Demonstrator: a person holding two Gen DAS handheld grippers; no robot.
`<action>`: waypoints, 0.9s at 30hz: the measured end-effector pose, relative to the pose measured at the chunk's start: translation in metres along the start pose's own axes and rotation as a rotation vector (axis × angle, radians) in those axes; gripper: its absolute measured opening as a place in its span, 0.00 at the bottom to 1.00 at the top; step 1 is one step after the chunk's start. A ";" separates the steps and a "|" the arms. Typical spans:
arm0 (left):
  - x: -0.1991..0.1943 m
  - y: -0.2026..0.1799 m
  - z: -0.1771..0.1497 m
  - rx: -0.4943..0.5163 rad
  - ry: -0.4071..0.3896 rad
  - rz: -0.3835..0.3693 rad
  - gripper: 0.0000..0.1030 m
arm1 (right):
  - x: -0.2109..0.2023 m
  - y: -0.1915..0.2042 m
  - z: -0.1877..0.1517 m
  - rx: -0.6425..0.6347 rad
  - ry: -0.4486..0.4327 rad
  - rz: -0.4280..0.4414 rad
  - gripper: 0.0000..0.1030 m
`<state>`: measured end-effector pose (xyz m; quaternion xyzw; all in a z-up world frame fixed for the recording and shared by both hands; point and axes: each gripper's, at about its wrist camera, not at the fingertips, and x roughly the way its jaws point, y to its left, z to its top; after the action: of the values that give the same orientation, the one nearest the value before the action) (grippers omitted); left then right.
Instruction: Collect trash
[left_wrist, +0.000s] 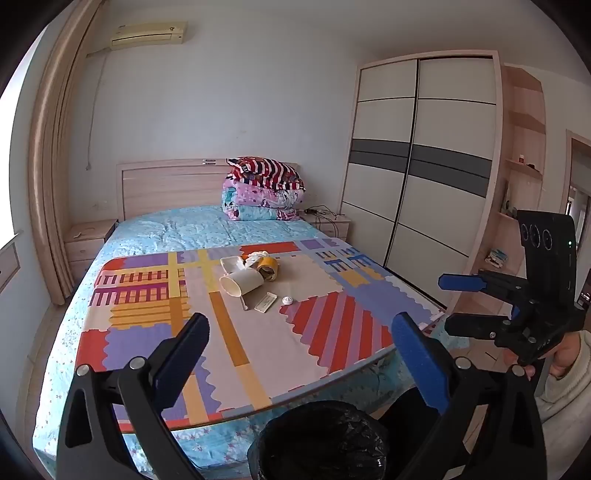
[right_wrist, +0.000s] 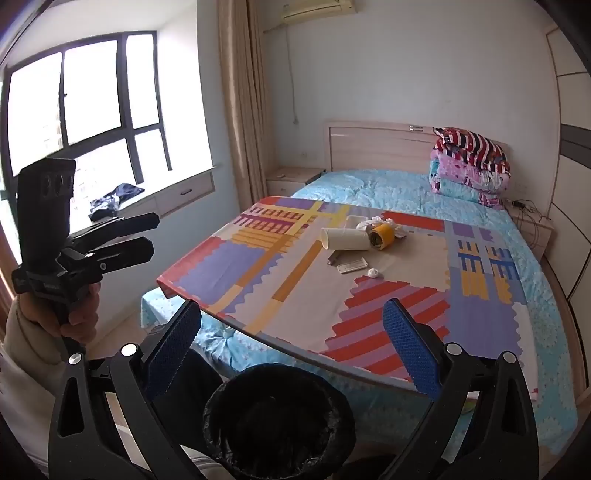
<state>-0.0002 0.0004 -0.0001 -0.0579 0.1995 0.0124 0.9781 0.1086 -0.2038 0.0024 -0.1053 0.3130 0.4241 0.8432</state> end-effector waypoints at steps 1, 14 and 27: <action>0.000 0.000 0.000 -0.002 0.000 0.001 0.92 | 0.000 0.000 0.000 -0.002 -0.001 -0.002 0.97; -0.002 0.004 -0.003 -0.007 0.000 -0.013 0.92 | 0.001 0.001 0.000 -0.016 0.004 -0.004 0.97; -0.002 0.000 -0.001 -0.002 0.000 -0.011 0.92 | 0.000 0.000 0.001 -0.016 0.000 -0.001 0.97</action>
<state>-0.0024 -0.0001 -0.0003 -0.0601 0.1990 0.0071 0.9781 0.1096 -0.2033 0.0033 -0.1122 0.3095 0.4261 0.8426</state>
